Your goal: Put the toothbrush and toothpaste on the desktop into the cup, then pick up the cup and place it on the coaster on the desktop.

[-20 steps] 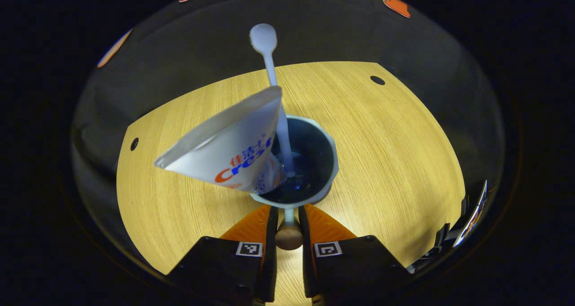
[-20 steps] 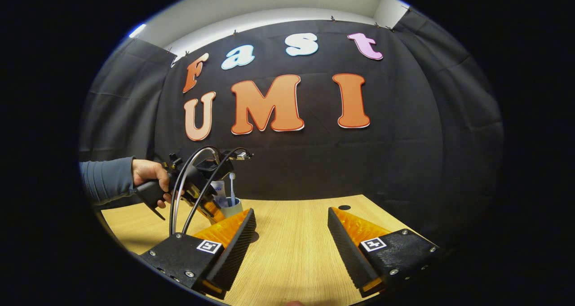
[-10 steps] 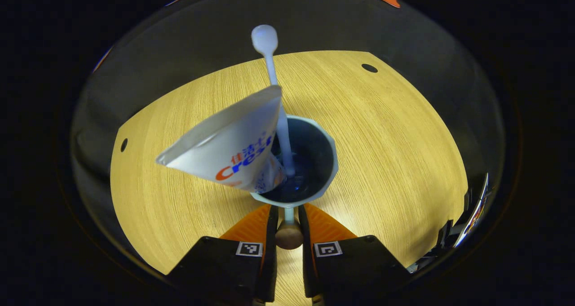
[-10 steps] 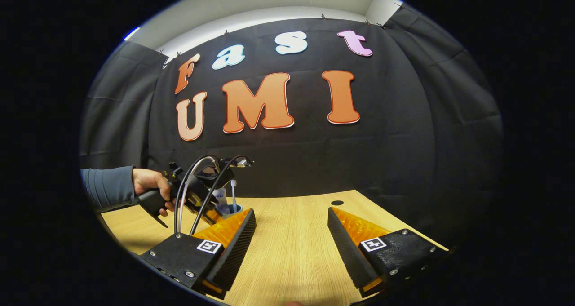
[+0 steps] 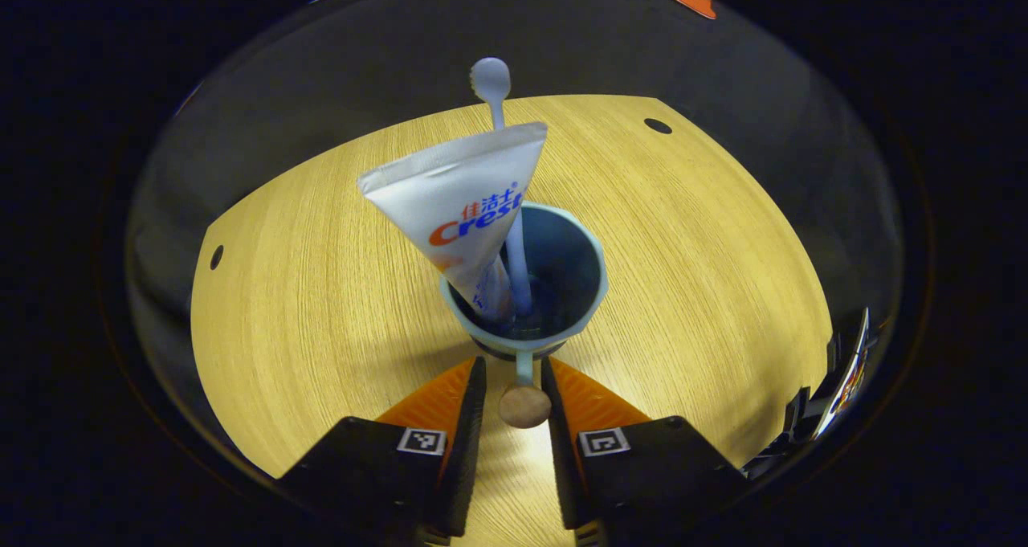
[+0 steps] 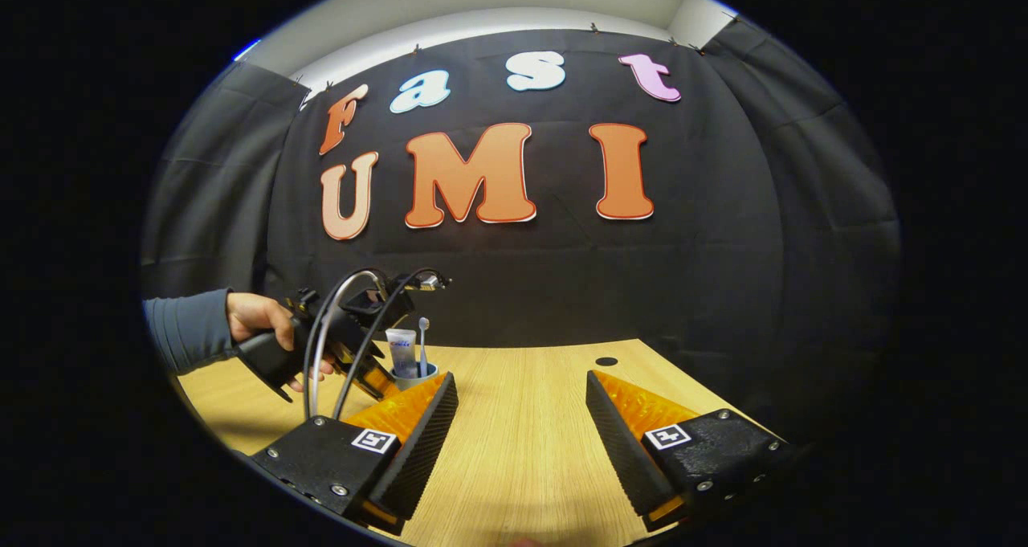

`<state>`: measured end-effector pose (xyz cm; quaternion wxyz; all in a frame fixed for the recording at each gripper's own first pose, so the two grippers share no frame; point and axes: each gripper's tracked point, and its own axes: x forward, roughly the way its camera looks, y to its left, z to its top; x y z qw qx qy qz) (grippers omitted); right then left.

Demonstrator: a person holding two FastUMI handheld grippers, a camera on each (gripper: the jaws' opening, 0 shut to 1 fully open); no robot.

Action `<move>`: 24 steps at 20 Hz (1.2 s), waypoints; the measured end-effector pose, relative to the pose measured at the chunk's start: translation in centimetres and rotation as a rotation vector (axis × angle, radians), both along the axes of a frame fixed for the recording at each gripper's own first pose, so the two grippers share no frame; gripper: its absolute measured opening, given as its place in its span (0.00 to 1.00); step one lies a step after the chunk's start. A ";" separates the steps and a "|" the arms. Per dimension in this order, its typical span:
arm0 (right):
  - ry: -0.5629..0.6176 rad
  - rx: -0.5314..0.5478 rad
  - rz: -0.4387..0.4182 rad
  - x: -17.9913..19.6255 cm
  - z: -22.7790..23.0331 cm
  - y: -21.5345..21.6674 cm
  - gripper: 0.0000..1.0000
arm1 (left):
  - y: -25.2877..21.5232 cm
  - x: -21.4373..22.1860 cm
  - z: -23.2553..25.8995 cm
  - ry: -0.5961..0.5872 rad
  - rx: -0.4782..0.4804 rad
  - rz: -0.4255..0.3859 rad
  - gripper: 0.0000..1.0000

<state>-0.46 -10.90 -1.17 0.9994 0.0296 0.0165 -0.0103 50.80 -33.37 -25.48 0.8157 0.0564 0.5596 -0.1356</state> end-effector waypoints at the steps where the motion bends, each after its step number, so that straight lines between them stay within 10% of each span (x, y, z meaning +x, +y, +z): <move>1: -0.003 0.001 0.007 0.0 0.1 0.4 0.97 | -0.8 -0.3 -0.2 -0.020 -0.011 -0.007 0.58; 7: -0.022 -0.019 0.027 0.9 1.1 2.8 0.96 | 0.0 1.6 1.3 -0.170 -0.043 0.023 0.92; 24: -0.110 -0.085 0.078 2.1 4.3 10.5 0.96 | 7.4 5.2 7.8 -0.901 -0.126 0.258 0.93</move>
